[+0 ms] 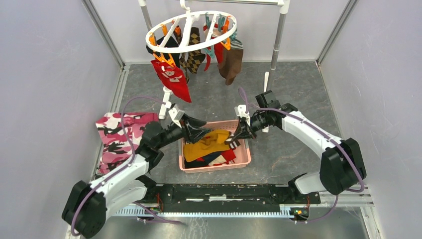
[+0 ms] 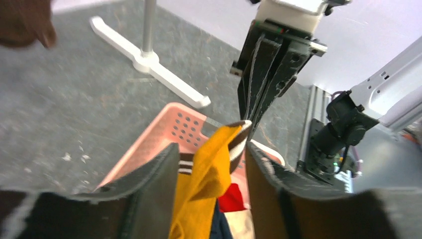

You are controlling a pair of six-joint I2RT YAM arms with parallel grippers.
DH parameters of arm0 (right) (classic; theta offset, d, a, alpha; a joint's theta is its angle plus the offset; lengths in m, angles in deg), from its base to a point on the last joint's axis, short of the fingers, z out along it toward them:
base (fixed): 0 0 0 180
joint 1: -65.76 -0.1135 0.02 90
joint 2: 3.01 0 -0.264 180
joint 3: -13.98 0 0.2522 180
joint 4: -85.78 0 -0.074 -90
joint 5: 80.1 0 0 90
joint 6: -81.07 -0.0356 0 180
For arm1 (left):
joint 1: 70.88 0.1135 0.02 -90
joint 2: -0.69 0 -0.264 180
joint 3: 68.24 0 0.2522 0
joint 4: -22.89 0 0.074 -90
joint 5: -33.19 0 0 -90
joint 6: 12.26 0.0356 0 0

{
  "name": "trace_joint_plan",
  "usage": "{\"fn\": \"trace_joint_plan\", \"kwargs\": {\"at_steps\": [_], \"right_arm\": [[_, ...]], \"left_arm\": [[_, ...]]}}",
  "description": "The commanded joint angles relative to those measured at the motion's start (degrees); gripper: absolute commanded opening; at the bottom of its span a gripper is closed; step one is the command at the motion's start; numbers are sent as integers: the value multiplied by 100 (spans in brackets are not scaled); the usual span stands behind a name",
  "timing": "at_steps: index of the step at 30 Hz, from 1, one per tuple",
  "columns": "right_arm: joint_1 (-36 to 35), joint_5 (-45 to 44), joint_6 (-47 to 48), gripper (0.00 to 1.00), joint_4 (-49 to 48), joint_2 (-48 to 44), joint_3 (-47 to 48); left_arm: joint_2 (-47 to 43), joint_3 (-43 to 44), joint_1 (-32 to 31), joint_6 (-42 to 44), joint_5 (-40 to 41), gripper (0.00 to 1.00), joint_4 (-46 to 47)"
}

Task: Clip the socks to the hanger
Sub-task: Pick up the sock from the bin.

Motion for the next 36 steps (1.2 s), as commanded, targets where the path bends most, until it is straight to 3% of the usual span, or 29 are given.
{"fn": "trace_joint_plan", "kwargs": {"at_steps": [1, 6, 13, 23, 29, 32, 36], "right_arm": [[-123, 533, 62, 0, 284, 87, 192], [-554, -1305, 333, 0, 443, -111, 463], [-715, -2508, 408, 0, 490, -593, 660], [-807, -2503, 361, 0, 739, -587, 954], [-810, -2256, 372, 0, 832, -635, 1020], [-814, -2154, 407, 0, 886, -609, 1022], [-813, -2046, 434, 0, 937, -558, 1025]], "left_arm": [[-745, -311, 10, 874, 310, 62, 88], [-953, -431, -254, 1229, -213, 71, 533], [-507, 95, -1139, 3029, -65, 75, -496], [617, 789, -2103, 3709, 1363, 79, -614], [1073, 796, -2188, 3802, 2198, 76, -306], [1253, 814, -2188, 3804, 2297, 71, -83], [1467, 926, -2188, 3788, 2325, 55, 3]]}}
